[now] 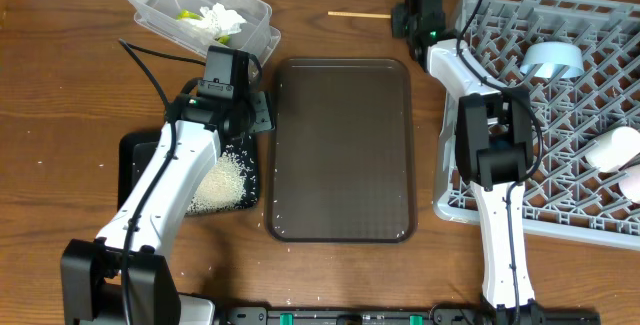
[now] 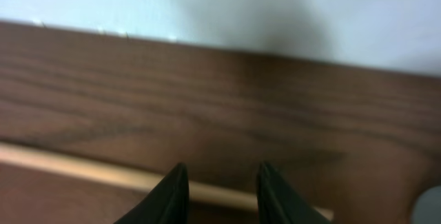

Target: Sort waste into correct bins and load items into the dishwasher rack

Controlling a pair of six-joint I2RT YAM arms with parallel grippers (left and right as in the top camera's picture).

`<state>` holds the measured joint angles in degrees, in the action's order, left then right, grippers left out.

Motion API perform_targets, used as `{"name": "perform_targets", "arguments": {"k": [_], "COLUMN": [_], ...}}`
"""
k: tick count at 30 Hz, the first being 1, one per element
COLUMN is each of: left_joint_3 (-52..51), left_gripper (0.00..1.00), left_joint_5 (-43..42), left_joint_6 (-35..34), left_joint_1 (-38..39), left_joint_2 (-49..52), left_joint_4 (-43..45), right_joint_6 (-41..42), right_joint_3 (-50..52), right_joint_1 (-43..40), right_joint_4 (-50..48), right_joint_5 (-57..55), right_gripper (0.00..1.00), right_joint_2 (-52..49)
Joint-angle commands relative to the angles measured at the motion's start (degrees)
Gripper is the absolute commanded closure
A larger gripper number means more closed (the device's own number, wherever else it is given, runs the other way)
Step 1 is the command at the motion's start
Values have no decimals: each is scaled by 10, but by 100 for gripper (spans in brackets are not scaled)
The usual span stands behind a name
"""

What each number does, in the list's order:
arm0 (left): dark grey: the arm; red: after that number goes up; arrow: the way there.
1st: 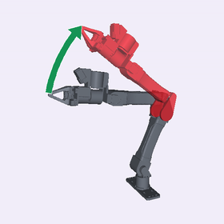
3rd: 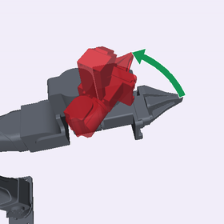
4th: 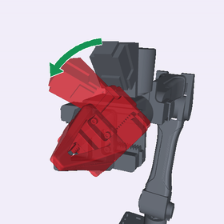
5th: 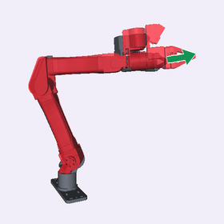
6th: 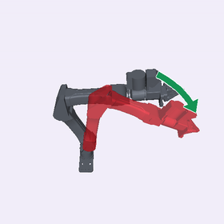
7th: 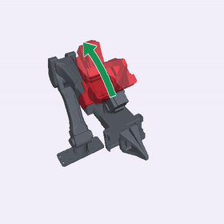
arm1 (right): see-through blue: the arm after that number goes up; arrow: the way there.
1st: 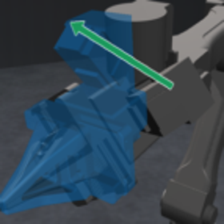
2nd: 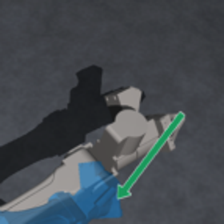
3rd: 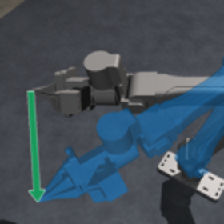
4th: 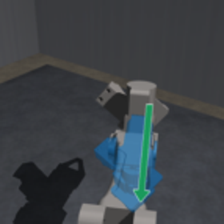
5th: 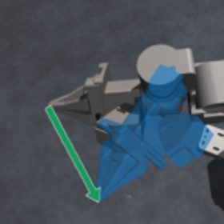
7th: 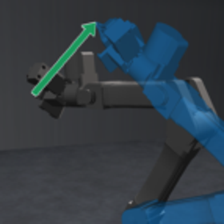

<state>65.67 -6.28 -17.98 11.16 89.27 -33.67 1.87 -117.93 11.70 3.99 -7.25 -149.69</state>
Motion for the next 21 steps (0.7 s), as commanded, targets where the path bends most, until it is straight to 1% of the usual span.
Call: {"name": "perform_targets", "arguments": {"k": [1,9,13,16,18,21], "left_joint_3": [10,10,10,10,10,10], "left_gripper": [40,40,40,40,40,40], "left_joint_5": [-4,-4,-4,-4,-4,-4], "left_joint_6": [1,1,1,2,2,1], "left_joint_1": [1,1,1,1,1,1], "left_joint_2": [0,0,0,0,0,0], "left_joint_4": [-2,-2,-2,-2,-2,-2], "right_joint_6": [-9,-9,-9,-8,-9,-9], "right_joint_3": [1,1,1,1,1,1], "right_joint_1": [4,11,18,21,21,21], "right_joint_4": [6,77,138,181,195,189], "right_joint_5": [2,15,15,17,17,17], "right_gripper": [69,70,68,64,61,60], "right_joint_2": [-15,-5,34,76,107,143]}}
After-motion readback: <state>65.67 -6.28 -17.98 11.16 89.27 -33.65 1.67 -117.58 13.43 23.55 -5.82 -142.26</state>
